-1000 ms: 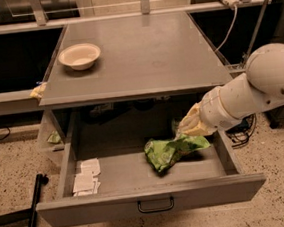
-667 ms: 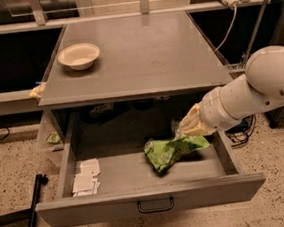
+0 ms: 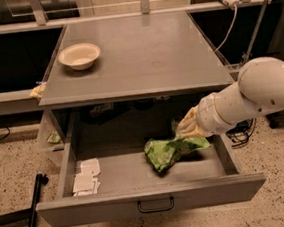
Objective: Pick green rice chip bag from top drawer and place on counter
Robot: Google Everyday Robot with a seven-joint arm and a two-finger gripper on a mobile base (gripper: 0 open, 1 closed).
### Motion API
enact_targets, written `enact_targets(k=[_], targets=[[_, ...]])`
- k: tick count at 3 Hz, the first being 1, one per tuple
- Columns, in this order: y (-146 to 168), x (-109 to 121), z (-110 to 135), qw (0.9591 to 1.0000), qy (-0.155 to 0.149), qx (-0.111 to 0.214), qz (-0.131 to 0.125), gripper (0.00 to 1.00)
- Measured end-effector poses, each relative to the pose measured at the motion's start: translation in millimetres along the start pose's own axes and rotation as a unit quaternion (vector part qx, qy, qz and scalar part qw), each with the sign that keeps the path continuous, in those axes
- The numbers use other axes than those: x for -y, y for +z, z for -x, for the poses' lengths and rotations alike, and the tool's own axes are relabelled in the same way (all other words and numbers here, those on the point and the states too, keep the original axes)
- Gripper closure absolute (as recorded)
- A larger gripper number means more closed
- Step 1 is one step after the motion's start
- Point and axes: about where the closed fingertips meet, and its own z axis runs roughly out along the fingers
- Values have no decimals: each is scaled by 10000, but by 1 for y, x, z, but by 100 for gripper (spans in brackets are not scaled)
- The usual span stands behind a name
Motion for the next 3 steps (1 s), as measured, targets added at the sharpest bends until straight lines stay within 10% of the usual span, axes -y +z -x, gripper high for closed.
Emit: enact_targets(k=[3], targets=[[25,2,2,9965,-839,-55,20,20]])
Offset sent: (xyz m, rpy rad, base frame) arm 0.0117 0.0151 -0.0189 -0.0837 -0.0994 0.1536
